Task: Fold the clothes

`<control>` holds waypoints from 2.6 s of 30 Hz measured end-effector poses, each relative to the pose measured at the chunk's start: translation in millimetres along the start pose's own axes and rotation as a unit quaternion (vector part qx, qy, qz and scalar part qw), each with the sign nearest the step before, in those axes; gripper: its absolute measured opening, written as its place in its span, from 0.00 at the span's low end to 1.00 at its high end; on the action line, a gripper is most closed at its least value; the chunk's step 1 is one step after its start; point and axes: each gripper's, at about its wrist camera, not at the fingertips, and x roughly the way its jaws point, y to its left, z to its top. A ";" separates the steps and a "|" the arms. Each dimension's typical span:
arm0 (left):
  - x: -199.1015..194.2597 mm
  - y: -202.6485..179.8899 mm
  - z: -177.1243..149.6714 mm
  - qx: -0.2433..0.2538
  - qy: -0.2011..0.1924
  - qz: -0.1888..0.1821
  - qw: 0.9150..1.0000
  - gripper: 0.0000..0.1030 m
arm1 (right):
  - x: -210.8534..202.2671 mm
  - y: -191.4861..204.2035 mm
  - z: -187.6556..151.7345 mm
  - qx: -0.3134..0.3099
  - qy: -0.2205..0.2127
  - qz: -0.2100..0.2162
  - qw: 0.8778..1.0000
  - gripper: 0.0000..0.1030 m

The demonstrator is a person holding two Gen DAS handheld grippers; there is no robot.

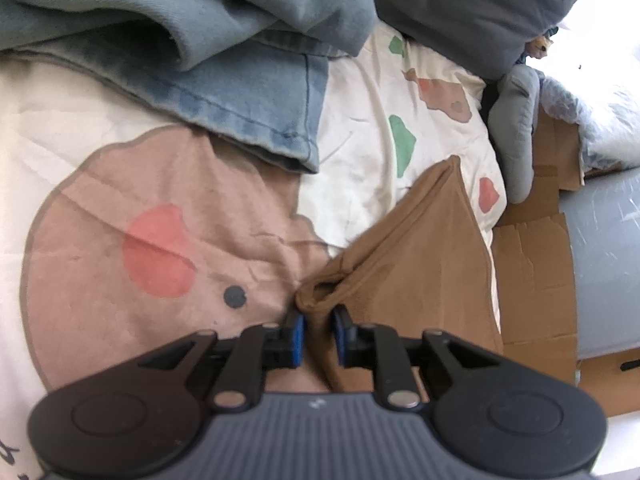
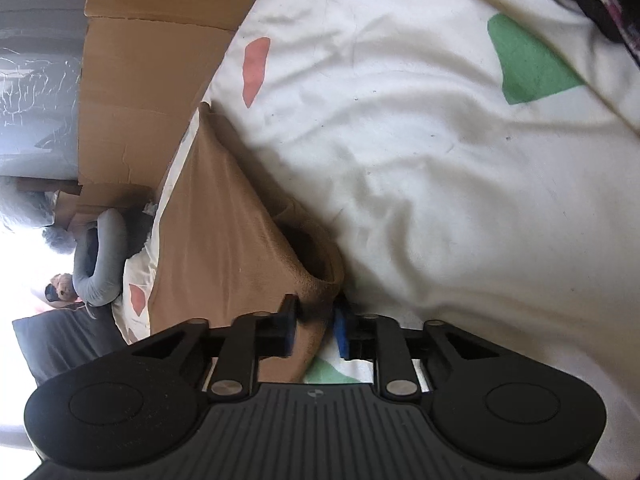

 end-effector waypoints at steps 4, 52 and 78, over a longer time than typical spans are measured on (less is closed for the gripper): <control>2.8 1.5 -0.3 -0.003 -0.004 -0.003 1.000 0.17 | 5.7 -1.9 0.7 -0.007 -0.001 0.002 1.000 0.25; -74.1 -37.0 -28.6 0.003 0.044 0.082 0.996 0.04 | -99.6 26.1 2.6 -0.010 -0.043 -0.102 0.994 0.01; -64.2 -14.0 -37.1 -0.002 0.076 0.104 0.992 0.04 | -94.7 -10.7 -8.3 0.018 -0.027 -0.148 0.988 0.01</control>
